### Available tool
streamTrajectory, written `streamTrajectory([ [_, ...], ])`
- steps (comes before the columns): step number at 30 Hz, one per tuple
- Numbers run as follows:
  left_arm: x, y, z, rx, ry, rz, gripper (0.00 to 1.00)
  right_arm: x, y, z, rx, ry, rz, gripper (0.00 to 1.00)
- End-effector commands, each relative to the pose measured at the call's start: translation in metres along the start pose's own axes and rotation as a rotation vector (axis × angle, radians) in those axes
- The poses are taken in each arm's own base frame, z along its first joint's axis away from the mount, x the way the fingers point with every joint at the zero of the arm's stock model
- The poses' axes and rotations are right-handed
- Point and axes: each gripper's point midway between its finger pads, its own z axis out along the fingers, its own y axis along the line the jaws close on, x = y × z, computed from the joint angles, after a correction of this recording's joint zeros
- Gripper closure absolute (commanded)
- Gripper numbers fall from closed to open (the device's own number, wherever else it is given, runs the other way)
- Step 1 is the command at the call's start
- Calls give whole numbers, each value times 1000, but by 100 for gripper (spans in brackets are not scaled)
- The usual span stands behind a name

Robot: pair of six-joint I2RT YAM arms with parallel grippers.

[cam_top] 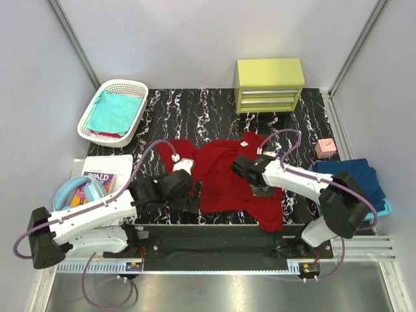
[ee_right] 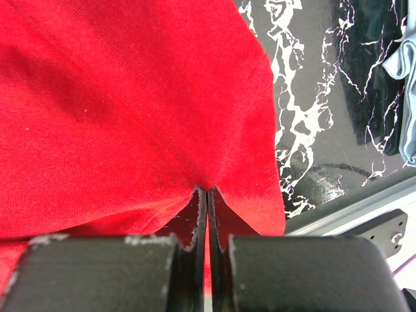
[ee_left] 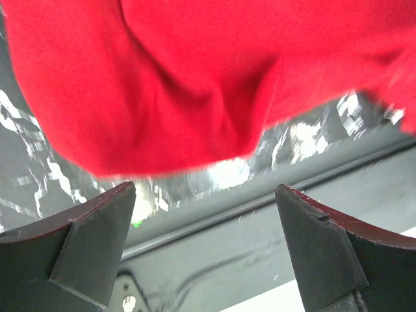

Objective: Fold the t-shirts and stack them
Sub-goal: Flatten out the tshirt

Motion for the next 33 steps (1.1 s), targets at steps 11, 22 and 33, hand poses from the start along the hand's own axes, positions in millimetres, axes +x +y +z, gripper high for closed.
streamTrajectory([
  [11,62,-18,31,-14,118,23,10,-25,9,-6,-10,-70,-21,100],
  [22,51,-6,79,-135,111,9,28,-26,4,-10,-24,-84,-20,100],
  [33,29,46,95,-293,95,-29,37,-25,-1,-12,-32,-88,-9,100],
])
